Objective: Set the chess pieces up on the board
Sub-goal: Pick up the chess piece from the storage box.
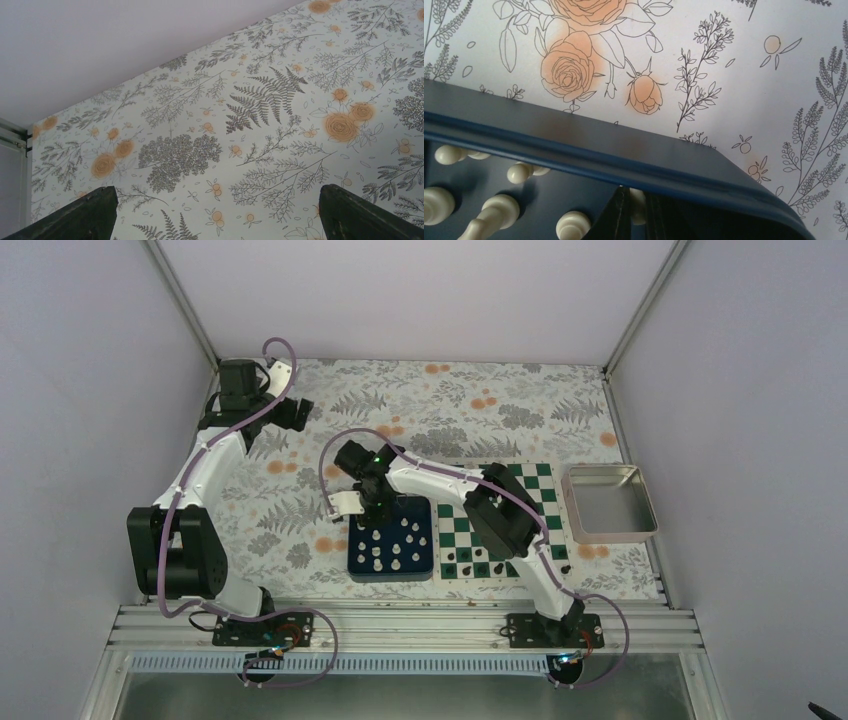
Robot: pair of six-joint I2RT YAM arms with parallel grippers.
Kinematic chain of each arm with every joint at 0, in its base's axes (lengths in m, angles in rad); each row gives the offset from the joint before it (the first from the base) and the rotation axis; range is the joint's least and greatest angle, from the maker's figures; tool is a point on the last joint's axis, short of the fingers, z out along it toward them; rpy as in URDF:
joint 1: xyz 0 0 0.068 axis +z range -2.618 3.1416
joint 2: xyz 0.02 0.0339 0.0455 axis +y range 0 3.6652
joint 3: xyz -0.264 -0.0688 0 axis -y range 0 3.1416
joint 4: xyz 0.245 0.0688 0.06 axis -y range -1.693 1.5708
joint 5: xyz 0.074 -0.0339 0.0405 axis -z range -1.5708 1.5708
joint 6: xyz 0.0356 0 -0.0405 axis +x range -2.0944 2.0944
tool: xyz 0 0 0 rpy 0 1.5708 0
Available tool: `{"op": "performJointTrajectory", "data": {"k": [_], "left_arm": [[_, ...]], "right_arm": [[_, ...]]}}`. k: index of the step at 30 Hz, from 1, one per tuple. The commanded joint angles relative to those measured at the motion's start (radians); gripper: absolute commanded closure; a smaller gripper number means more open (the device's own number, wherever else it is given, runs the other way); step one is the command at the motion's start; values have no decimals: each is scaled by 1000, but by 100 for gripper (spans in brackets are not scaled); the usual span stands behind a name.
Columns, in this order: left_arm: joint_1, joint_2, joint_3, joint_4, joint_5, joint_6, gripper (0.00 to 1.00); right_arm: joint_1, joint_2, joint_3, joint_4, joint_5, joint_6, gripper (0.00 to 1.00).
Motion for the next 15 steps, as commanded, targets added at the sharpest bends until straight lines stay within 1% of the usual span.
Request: {"op": "performJointTrajectory", "data": {"k": [1,5,9,12,15], "left_arm": [[6,-28,-7,9,24,8,0],[6,-29,-8,9,26,8,0],[6,-29,-8,9,26,8,0],[6,-25,-5,9,29,8,0],[5,-22,-2,7,33,8,0]], "right_arm": [[8,-24,20,-6,-18,4,96],[-3,-81,29,-42,6,3,96],[-39,-178,48,-95,39,12,96],[-88,-244,71,-129,62,18,96],[-162,-286,97,-155,88,13,96]]}}
